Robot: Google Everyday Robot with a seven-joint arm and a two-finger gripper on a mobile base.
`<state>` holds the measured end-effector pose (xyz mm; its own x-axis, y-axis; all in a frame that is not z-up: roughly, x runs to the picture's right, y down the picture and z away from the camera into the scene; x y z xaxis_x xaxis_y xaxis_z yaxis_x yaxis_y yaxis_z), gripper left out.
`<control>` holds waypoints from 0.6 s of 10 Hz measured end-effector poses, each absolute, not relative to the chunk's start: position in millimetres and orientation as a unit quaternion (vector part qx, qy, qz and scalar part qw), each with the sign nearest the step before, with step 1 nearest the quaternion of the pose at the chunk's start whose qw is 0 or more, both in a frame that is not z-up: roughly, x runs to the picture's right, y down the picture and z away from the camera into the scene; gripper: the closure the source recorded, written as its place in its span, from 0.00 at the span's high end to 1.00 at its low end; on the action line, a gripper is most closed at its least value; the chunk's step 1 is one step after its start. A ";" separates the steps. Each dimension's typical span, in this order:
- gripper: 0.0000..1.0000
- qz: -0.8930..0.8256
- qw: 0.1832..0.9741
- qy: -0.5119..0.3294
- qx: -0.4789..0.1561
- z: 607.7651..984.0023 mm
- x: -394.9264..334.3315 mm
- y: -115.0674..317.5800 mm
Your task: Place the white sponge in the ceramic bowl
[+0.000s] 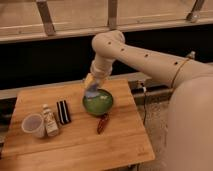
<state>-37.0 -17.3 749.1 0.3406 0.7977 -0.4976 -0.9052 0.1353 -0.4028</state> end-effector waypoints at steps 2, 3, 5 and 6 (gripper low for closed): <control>0.00 0.578 0.732 0.092 -0.349 786.1 -28.1 1.2; 0.00 0.580 0.725 0.093 -0.359 796.9 -27.5 9.2; 0.00 0.579 0.719 0.095 -0.373 809.6 -30.2 21.0; 0.04 0.578 0.719 0.094 -0.374 809.2 -32.2 21.1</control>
